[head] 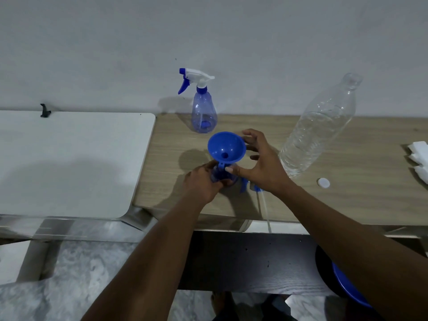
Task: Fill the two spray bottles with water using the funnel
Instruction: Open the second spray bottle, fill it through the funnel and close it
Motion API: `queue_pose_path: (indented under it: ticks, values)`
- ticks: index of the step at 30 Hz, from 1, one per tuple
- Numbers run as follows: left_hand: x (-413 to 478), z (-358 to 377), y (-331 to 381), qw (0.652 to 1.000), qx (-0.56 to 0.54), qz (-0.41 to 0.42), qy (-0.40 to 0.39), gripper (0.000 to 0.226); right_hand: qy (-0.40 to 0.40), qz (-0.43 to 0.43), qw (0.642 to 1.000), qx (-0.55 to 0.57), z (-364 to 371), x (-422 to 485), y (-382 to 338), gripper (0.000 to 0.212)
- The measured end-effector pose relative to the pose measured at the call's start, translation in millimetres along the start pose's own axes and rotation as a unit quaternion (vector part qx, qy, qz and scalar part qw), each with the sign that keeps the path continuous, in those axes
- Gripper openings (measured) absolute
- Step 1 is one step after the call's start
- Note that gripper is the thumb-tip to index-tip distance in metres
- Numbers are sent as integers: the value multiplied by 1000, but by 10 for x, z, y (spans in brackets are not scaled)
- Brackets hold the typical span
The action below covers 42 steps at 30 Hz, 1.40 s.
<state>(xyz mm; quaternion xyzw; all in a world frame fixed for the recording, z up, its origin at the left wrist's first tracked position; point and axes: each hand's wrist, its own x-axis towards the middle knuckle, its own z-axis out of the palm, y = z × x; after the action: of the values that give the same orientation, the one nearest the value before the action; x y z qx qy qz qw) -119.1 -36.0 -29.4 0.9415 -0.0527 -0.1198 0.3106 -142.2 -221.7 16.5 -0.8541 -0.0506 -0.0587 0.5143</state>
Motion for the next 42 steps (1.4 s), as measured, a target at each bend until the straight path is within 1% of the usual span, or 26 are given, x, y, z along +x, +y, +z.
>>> queue_pose_path:
  ticks: [2,3,4,6,8,10,11,13,14,15,17,19,21,25,28,32,35,39,42]
  values:
    - [1,-4,12,1000,2,-13,5,50,19,8,1000,-9,-49,-45,31,90]
    - [-1,-11,23,1000,1,-18,9,53,44,8,999,-15,-75,-82,52,84]
    - [-3,-14,32,1000,1,-20,13,58,81,4,996,-21,-100,-128,77,75]
    - [-20,-24,56,1000,2,-13,15,66,178,-4,983,-35,-145,-249,114,53]
    - [-25,-21,57,999,-20,-24,9,66,283,-6,958,-54,-201,-357,153,42]
    - [-26,-28,73,999,-35,-37,5,65,380,-6,922,-75,-272,-413,178,44]
    - [-31,-33,89,999,-29,-33,3,64,424,-1,902,-81,-307,-419,188,49]
    - [-35,-46,115,1000,-12,-19,-1,61,497,25,863,-89,-394,-383,196,69]
    - [-39,-56,125,1000,-13,-18,0,58,513,51,853,-82,-442,-345,205,81]
    - [-48,-67,135,1000,-18,-21,-1,56,510,83,854,-67,-487,-299,222,92]
    - [-57,-75,145,999,-23,-22,0,53,463,129,877,-29,-576,-200,245,111]
    - [-60,-80,162,1000,-13,-15,-3,54,409,136,902,19,-658,-120,275,118]
    - [-63,-89,181,1000,-8,-19,-4,54,378,137,915,40,-728,-58,287,112]
    - [-70,-99,201,1000,10,-19,-10,53,364,121,923,22,-842,48,291,88]
    - [-61,-101,209,1000,7,-22,-13,54,309,96,946,-6,-889,98,248,75]
    - [-64,-112,231,999,10,-28,-17,54,198,44,976,-79,-985,130,132,72]
    - [-62,-127,233,999,21,-27,-20,54,98,21,987,-129,-1104,179,-3,74]
    - [-64,-132,231,999,29,-25,-19,54,-33,12,979,-202,-1255,236,-169,77]
    - [-60,-129,230,999,26,-19,-24,54,-107,14,961,-255,-1333,255,-246,78]
